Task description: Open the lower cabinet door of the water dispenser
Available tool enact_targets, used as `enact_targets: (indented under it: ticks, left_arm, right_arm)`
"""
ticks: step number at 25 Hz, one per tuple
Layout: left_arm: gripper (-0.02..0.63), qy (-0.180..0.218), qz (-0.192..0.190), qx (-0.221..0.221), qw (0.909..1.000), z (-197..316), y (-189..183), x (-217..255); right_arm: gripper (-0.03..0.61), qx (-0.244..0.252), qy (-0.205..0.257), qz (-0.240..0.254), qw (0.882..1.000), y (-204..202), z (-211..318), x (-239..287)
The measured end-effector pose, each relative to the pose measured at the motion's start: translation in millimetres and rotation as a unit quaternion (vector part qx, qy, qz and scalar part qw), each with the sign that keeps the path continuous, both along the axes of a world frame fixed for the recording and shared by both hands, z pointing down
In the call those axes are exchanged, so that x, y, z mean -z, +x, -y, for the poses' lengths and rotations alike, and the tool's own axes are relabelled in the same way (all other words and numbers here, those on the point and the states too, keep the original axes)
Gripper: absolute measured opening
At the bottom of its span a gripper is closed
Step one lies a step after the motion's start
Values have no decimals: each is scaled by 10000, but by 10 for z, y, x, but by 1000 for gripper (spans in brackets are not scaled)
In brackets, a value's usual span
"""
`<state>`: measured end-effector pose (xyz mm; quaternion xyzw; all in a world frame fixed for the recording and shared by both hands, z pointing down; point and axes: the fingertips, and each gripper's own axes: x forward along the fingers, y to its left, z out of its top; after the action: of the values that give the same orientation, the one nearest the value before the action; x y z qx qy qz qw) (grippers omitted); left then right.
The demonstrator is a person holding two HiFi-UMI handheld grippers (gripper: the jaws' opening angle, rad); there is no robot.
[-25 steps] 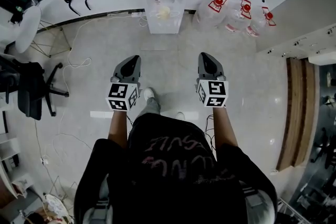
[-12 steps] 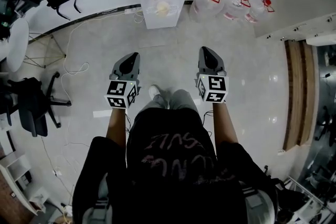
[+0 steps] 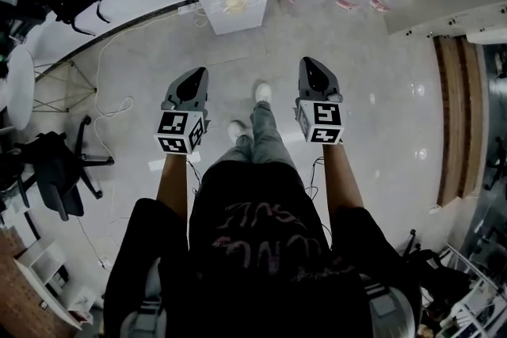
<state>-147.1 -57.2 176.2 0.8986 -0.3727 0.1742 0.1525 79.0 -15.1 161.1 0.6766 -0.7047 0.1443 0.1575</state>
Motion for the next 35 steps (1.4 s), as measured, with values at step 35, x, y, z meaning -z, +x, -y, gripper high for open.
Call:
enact_targets:
  ticks: [35]
  left_arm:
    - [11,-575,305,452,9969,1422,334,-2830]
  right_arm:
    - [14,9,-508,235,9984,560,1663,-2882]
